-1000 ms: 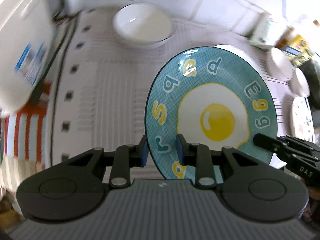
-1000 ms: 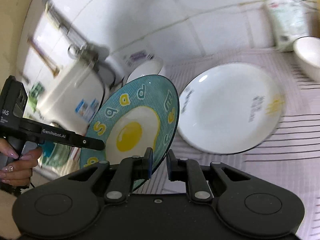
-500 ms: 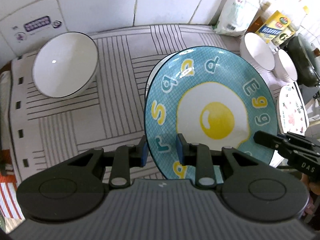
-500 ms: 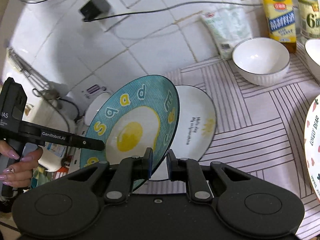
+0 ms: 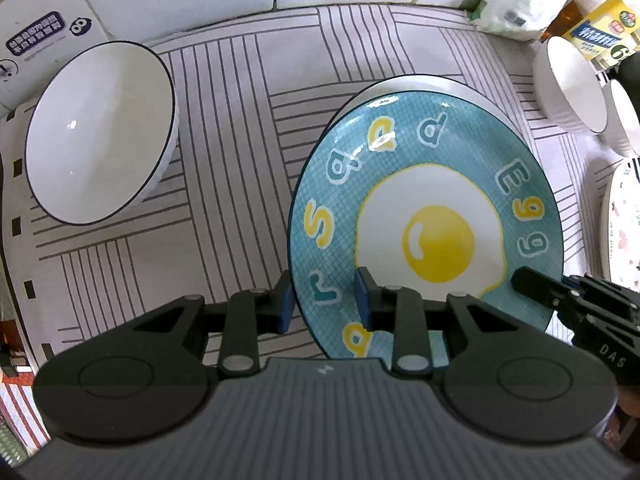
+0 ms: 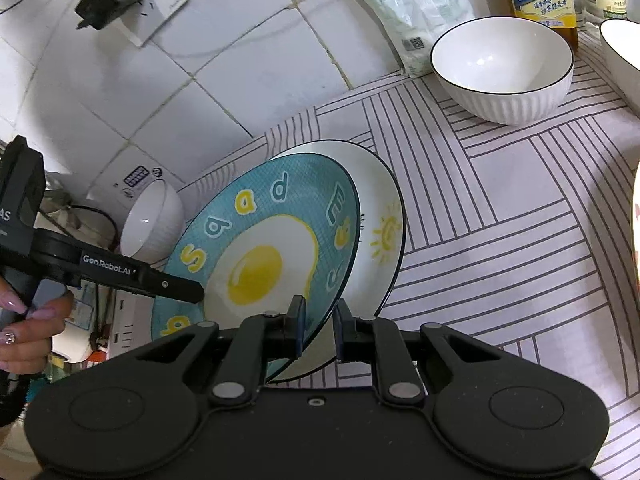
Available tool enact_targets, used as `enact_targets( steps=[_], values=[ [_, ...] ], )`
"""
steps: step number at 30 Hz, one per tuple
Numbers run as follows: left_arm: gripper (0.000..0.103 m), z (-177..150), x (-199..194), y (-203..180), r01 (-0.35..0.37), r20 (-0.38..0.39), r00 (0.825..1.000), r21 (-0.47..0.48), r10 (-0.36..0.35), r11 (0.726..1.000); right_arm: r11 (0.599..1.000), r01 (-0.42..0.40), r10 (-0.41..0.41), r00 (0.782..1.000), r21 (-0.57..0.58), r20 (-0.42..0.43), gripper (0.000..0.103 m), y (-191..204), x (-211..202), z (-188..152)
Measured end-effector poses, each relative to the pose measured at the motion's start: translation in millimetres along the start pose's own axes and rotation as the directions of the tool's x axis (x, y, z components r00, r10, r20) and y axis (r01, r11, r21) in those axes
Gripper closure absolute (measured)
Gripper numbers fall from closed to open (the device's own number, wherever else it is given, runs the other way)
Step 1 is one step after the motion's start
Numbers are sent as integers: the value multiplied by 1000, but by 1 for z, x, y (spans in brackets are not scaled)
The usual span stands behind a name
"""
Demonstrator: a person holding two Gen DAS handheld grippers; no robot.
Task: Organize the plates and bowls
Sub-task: 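Lift the egg plate and lay it onto the white plate, release, then move the right tool to the pink LOVELY BEAR bunny plate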
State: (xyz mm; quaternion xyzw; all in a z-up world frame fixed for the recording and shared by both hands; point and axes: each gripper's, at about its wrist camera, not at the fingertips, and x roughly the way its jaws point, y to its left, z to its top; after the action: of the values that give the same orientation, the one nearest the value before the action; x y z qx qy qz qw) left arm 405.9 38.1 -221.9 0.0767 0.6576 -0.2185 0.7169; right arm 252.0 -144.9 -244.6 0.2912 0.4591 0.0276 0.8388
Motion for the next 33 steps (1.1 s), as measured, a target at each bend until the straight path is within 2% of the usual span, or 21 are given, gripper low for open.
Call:
enact_targets(
  steps=[8, 11, 17, 20, 24, 25, 29, 33],
  values=[
    [73, 7, 8, -3, -1, -29, 1000, 17, 2, 1000, 996, 86, -86, 996, -12, -3, 84, 6, 2, 9],
    [73, 9, 9, -9, -22, -30, 999, 42, 23, 999, 987, 151, -152, 988, -48, -18, 80, 15, 5, 13],
    [73, 7, 5, -16, -65, -20, 998, 52, 66, 997, 935, 316, -325, 945, -164, -30, 69, 47, 14, 19],
    [73, 2, -3, -18, -71, -5, 997, 43, 71, 997, 902, 376, -389, 921, -211, -25, 69, 56, 17, 18],
    [75, -7, -16, -17, -44, 11, 999, 23, 44, 999, 872, 408, -424, 906, -269, 0, 71, 55, 12, 9],
    [75, -9, -20, -17, -40, 16, 999, 21, 40, 999, 873, 408, -423, 906, -267, 0, 71, 52, 10, 8],
    [75, -19, -40, -26, -54, 51, 997, 42, 52, 998, 907, 357, -360, 932, -224, 29, 71, 44, -13, 4],
    [72, -32, -68, -38, -71, 84, 994, 62, 66, 996, 938, 269, -256, 963, -217, 89, 71, 45, -52, 2]
  ],
)
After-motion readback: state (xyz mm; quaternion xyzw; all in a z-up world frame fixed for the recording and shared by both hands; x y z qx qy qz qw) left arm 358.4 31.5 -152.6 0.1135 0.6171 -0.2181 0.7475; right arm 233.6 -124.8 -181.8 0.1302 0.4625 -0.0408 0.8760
